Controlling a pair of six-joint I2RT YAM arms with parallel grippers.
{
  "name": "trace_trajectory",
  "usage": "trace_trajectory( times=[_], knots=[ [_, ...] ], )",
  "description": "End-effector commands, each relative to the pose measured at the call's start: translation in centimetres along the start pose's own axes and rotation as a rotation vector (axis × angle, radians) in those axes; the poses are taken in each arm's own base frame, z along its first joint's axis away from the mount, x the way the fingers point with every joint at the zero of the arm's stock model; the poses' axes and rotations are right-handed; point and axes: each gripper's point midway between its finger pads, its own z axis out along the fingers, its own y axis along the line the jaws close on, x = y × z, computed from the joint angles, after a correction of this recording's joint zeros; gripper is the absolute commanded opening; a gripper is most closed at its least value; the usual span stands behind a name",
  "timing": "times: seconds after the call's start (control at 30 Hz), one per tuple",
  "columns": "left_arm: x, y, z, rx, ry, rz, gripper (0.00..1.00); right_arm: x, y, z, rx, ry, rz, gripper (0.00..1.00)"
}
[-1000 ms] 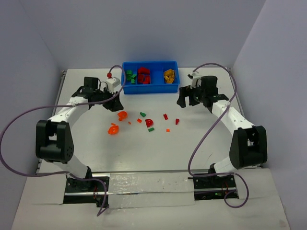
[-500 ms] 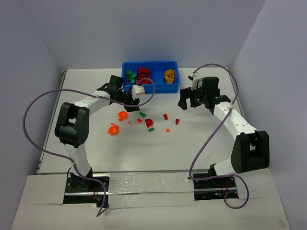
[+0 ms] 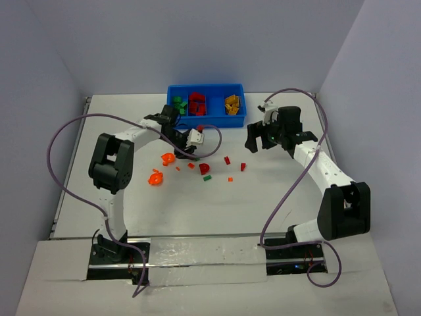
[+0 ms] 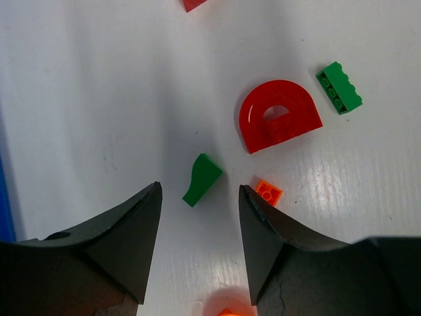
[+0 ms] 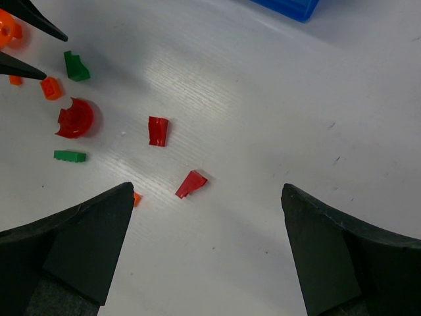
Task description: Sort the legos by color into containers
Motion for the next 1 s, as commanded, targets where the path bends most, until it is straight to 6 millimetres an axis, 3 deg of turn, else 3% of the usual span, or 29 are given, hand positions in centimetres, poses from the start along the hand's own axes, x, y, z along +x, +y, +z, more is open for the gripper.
trace_trajectory(
  times=[0.0, 0.33, 0.7, 0.97],
  knots=[
    [-1.5, -0.1, 0.3, 0.074, -0.032, 0.068, 0.59, -0.7, -0.2, -1.0, 0.013, -0.02, -0.02, 1.0],
    [-0.3, 0.0, 2.3, 0.125, 0.089, 0.08, 0.54, -0.8, -0.3, -1.3, 0.021, -0.015, -0.035, 1.0],
    [1.3, -0.4, 2.7, 0.112, 0.172, 0.097, 0.41, -0.8, -0.4, -1.2, 0.023, -0.009, -0.039, 1.0],
    [0.7, 1.0, 1.4, -0.002, 0.193, 0.123, 0.17, 0.2, -0.9, -0.7, 0.04, 0.04, -0.057, 0.97]
  ],
)
